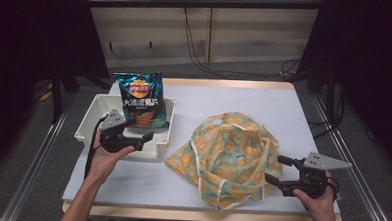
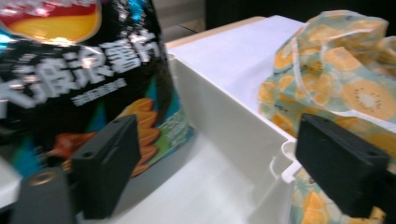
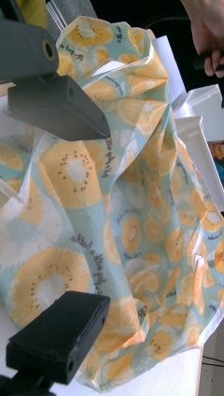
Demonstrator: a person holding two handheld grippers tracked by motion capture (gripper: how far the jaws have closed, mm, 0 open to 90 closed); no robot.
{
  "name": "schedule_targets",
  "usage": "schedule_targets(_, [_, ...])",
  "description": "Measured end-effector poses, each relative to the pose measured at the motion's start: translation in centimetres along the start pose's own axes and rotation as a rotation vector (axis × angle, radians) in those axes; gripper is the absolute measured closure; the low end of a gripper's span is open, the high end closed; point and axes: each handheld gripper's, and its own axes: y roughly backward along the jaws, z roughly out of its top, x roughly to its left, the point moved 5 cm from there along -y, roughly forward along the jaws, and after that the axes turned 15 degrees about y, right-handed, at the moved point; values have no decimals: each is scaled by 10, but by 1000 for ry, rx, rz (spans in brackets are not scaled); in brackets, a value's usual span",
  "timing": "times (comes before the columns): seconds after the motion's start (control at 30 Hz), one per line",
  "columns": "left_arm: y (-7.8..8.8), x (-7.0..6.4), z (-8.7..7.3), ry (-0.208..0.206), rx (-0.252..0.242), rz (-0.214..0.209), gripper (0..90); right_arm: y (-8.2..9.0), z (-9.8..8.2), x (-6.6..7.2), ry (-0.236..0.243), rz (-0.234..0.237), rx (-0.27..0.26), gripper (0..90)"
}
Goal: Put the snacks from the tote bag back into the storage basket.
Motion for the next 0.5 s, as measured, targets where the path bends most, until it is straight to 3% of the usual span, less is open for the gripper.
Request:
schedule_targets(0.23, [22,-6,-11,14,-50,8,66,1,-1,1,-3,-7,2,158])
schedule_targets(0.4, [35,-1,-29,63,-21,-3,74,2,-4,1,-3,-11,8,157])
schedule_targets(0.5, [44,-4,-39,63,-23,5,56,2,-6,1,-12,-14,13,156])
